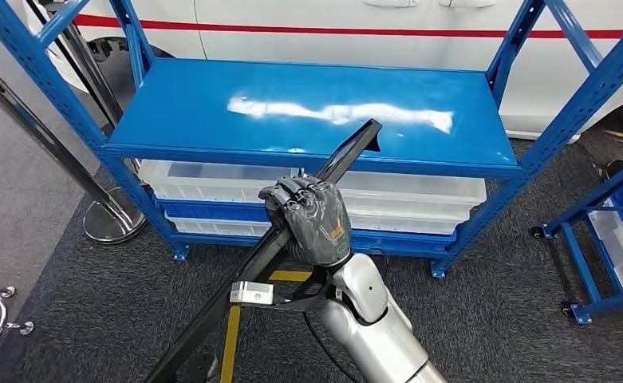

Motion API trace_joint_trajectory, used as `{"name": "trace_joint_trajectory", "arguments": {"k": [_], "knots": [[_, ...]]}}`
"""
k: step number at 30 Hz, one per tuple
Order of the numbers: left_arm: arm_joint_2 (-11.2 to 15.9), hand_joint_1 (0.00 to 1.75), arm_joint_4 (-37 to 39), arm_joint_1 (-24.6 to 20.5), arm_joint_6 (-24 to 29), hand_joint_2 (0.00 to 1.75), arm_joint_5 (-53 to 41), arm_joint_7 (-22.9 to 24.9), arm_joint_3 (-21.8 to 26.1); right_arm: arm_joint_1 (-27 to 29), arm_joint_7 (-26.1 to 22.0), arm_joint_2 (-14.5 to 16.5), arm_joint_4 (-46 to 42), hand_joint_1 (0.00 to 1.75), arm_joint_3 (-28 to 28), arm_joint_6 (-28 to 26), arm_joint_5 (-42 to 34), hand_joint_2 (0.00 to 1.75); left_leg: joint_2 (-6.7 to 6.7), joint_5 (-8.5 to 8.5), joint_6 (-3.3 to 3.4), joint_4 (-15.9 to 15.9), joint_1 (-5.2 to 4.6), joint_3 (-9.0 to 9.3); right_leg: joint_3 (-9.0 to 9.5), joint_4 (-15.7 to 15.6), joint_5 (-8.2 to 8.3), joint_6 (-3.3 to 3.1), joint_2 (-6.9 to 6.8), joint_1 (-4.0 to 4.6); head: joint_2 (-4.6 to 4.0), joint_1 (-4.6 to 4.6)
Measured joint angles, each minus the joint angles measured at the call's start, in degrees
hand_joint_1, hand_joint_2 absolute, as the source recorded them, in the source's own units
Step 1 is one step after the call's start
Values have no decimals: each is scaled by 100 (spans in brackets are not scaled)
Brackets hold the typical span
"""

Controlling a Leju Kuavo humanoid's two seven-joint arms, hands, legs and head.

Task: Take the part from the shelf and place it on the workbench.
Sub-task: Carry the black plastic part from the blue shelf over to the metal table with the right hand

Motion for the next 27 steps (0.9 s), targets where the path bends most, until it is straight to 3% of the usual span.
{"name": "trace_joint_trajectory", "arguments": {"k": [2,4,5,7,9,10,11,12,14,16,19,21,23,24,25,26,27], "knots": [[0,0,0,-1,15,175,11,1,1,-8,-34,20,4,175,-1,-1,-1,175,7,101,-66,4,8,-87,174,-384,-68,-50,7,42,0,-2],[3,0,0,0,36,175,28,2,2,-3,-42,29,18,175,-2,-1,13,175,-8,140,-135,1,15,-135,136,-466,24,-107,-6,22,0,-1],[5,0,0,7,43,175,34,3,2,1,-42,32,28,175,-2,0,22,175,-22,36,-172,80,16,-172,118,-502,81,-151,-22,1,0,-3],[8,0,0,19,49,175,43,5,2,5,-35,42,46,175,-2,1,59,175,-42,-409,-247,561,36,-329,52,-550,190,-216,-55,-30,0,-8],[8,0,0,24,45,175,56,3,5,10,-14,47,61,175,-2,1,148,175,-41,-839,-316,1294,74,-499,-60,-531,268,-227,-67,-35,0,-13],[9,0,0,24,43,175,58,1,8,15,-2,47,69,175,-2,1,190,175,-40,-903,-343,1526,92,-509,-119,-510,301,-216,-72,-39,0,-13],[9,0,0,24,40,175,57,1,11,21,4,46,76,175,-2,1,213,175,-39,-848,-364,1558,109,-420,-176,-482,330,-202,-76,-48,0,-14],[8,0,-1,22,38,175,54,3,14,24,12,47,79,175,-2,1,217,175,-39,-711,-379,1368,123,-228,-232,-449,355,-183,-76,-61,0,-14],[0,0,-1,7,22,175,38,10,15,23,29,49,79,175,-1,1,213,175,-51,-513,-390,608,133,315,-338,-369,398,-132,-69,-76,0,-14],[-16,0,-1,-14,-4,175,19,15,15,21,46,51,76,175,0,1,224,175,-78,-517,-347,86,113,627,-408,-324,460,-55,-63,-70,0,-13],[-42,0,0,-20,-20,175,-6,30,15,22,51,48,76,175,1,1,235,175,-74,-443,-188,-9,97,576,-464,-320,517,70,-50,-69,0,-11],[-64,0,0,-27,-23,175,-35,40,15,20,50,41,67,175,1,0,233,175,-45,-312,-59,-36,106,459,-583,-33,150,112,-29,-73,0,-9],[-75,0,0,-42,-24,175,-69,54,15,18,46,37,45,175,0,-1,230,175,-30,-183,13,-24,86,295,-772,666,-434,123,-14,-75,0,-7],[-76,0,0,-44,-24,175,-80,64,15,19,44,35,35,175,-1,-1,227,175,-25,-120,24,-11,72,205,-836,1019,-592,128,-10,-73,0,-8],[-75,0,0,-44,-24,175,-88,76,15,21,42,33,26,175,-1,-1,221,175,-20,-57,26,4,59,110,-839,1259,-607,128,-7,-72,0,-8],[-75,0,0,-44,-23,175,-92,87,15,22,42,30,15,175,-2,-1,214,175,-15,4,22,21,48,16,-754,1318,-494,118,-6,-71,0,-8],[-74,0,-1,-45,-22,175,-95,95,15,22,43,28,1,175,-2,-1,208,175,-13,62,14,39,39,-72,-560,1158,-324,96,-5,-68,0,-8]]}}
